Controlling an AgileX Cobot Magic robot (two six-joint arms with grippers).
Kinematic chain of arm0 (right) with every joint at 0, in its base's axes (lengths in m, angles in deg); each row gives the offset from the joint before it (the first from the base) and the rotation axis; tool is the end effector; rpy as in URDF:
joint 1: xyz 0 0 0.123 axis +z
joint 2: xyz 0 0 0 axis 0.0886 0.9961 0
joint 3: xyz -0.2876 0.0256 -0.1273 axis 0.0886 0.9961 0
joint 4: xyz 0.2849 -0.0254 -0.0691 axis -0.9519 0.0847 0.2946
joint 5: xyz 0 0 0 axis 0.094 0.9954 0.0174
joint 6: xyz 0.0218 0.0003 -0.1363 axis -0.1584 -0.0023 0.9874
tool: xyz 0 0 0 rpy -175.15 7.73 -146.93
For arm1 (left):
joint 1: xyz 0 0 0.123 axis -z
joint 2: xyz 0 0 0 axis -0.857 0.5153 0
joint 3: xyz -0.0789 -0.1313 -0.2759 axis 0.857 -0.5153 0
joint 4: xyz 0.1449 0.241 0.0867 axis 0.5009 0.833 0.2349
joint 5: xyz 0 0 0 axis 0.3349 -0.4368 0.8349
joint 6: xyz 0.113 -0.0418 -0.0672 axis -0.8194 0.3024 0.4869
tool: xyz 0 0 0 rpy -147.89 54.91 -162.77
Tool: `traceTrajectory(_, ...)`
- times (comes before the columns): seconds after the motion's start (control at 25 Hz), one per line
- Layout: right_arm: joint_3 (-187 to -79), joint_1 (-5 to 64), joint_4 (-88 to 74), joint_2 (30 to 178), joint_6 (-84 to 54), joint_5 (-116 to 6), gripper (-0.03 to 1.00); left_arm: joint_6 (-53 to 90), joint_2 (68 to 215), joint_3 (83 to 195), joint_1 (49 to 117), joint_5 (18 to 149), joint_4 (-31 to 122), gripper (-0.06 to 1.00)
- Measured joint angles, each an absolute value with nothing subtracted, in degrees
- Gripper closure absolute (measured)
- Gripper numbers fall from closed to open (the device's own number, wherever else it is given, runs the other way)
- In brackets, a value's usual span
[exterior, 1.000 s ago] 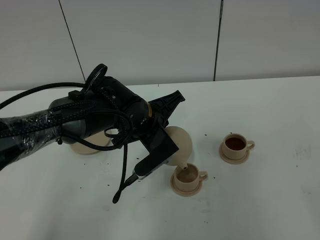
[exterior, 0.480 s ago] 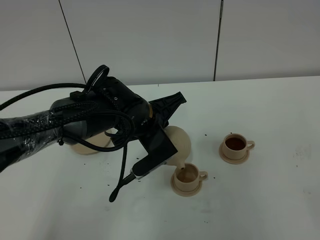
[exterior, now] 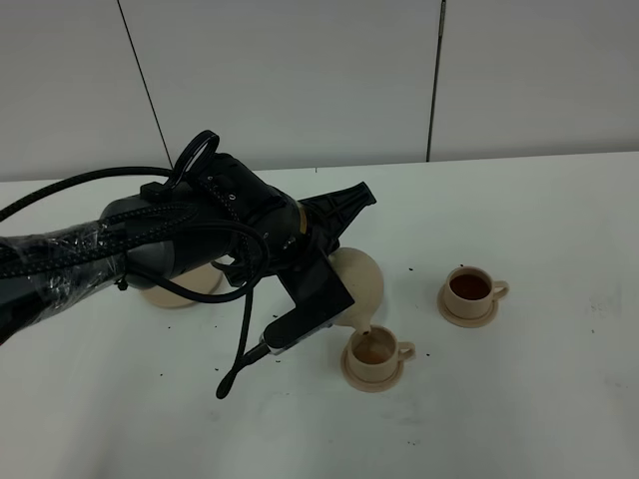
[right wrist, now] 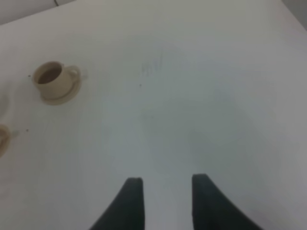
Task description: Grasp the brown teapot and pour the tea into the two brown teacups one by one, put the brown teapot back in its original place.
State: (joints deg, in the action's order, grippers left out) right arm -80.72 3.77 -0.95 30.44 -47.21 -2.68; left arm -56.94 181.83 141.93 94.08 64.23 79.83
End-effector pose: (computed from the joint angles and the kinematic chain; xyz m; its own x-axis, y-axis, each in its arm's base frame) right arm 0.0444 0.0031 0.2706 -0.4624 0.1835 -0.8675 0.0772 0.9830 0.1668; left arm 0.4399 -0.2857 0.1781 0.7659 0.4095 0.4957 0.1706 -0.8727 0.4574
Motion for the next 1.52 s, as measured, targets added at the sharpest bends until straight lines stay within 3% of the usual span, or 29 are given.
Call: traceTrajectory(1.52, -80.72, 3.77, -0.95, 30.44, -47.21, -2.68, 0.73, -64.58, 181.83, 141.93, 95.09, 65.85, 79.83, 0.78)
